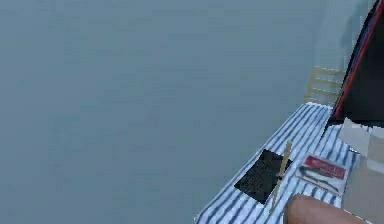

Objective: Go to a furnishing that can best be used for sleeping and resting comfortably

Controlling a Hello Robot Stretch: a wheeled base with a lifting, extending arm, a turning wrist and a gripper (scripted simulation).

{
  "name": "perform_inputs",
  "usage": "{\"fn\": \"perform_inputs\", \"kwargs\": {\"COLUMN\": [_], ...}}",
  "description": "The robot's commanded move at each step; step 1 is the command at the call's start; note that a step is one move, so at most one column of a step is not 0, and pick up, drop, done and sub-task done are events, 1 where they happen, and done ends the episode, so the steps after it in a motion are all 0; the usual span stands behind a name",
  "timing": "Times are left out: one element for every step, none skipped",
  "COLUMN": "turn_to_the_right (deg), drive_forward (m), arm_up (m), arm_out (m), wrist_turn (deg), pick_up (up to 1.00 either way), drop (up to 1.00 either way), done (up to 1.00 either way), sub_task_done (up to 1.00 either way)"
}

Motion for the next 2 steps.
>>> {"fn": "perform_inputs", "kwargs": {"turn_to_the_right": [42.0,0.0], "drive_forward": [0.0,0.0], "arm_up": [0.0,0.0], "arm_out": [0.0,0.0], "wrist_turn": [0.0,0.0], "pick_up": [0.0,0.0], "drop": [0.0,0.0], "done": [0.0,1.0], "sub_task_done": [0.0,0.0]}}
